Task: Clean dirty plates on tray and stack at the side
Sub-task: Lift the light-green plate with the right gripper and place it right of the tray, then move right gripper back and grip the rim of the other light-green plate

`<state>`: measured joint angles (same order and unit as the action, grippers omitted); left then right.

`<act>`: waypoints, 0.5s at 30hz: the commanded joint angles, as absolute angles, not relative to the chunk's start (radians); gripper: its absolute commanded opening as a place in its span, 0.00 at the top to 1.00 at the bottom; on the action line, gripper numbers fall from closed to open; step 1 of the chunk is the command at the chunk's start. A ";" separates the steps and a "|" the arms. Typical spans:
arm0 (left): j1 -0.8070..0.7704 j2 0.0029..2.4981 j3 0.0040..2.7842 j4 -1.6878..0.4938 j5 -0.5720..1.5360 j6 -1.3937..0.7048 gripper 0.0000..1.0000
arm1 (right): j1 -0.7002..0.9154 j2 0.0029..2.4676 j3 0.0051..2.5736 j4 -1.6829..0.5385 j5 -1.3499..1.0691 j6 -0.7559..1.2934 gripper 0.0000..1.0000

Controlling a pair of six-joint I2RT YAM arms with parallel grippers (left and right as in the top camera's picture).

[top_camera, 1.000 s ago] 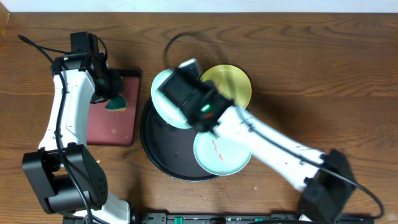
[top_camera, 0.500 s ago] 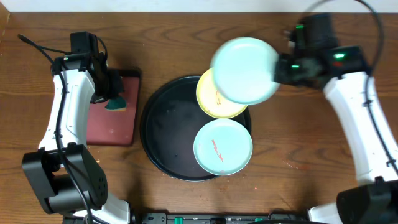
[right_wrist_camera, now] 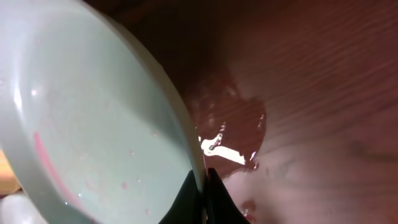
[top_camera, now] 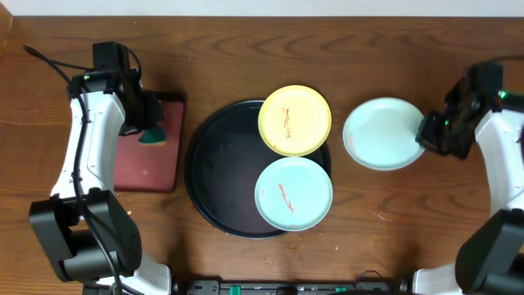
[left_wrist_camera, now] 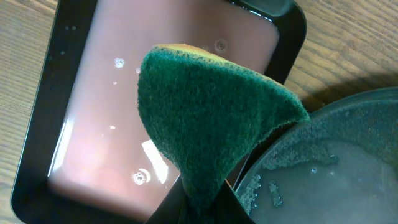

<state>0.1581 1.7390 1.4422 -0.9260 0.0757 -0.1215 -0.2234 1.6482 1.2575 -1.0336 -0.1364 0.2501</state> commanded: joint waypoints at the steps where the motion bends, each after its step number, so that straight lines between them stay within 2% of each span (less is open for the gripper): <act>1: 0.162 1.732 1.444 -0.919 0.078 -0.102 0.92 | -0.230 1.635 1.155 -0.947 -0.139 0.203 0.99; 9: 0.162 1.732 1.444 -0.916 0.078 -0.102 0.92 | -0.226 1.635 0.987 -0.741 -0.139 0.173 0.98; 10: 0.162 1.732 1.444 -0.915 0.078 -0.102 0.92 | -0.226 1.635 0.979 -0.737 -0.139 0.173 0.96; 11: 0.162 1.732 1.444 -0.913 0.078 -0.102 0.93 | -0.226 1.635 0.972 -0.737 -0.139 0.165 0.87; 12: 0.162 1.732 1.444 -0.914 0.078 -0.102 0.93 | -0.226 1.635 0.973 -0.741 -0.140 0.163 0.83; 15: 0.162 1.732 1.444 -0.913 0.078 -0.102 0.93 | -0.226 1.634 0.983 -0.754 -0.174 0.152 0.76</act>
<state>0.1581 1.7390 1.4422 -0.9157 0.0757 -0.1215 -0.2279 1.6482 0.9749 -0.7464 -0.1394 0.1745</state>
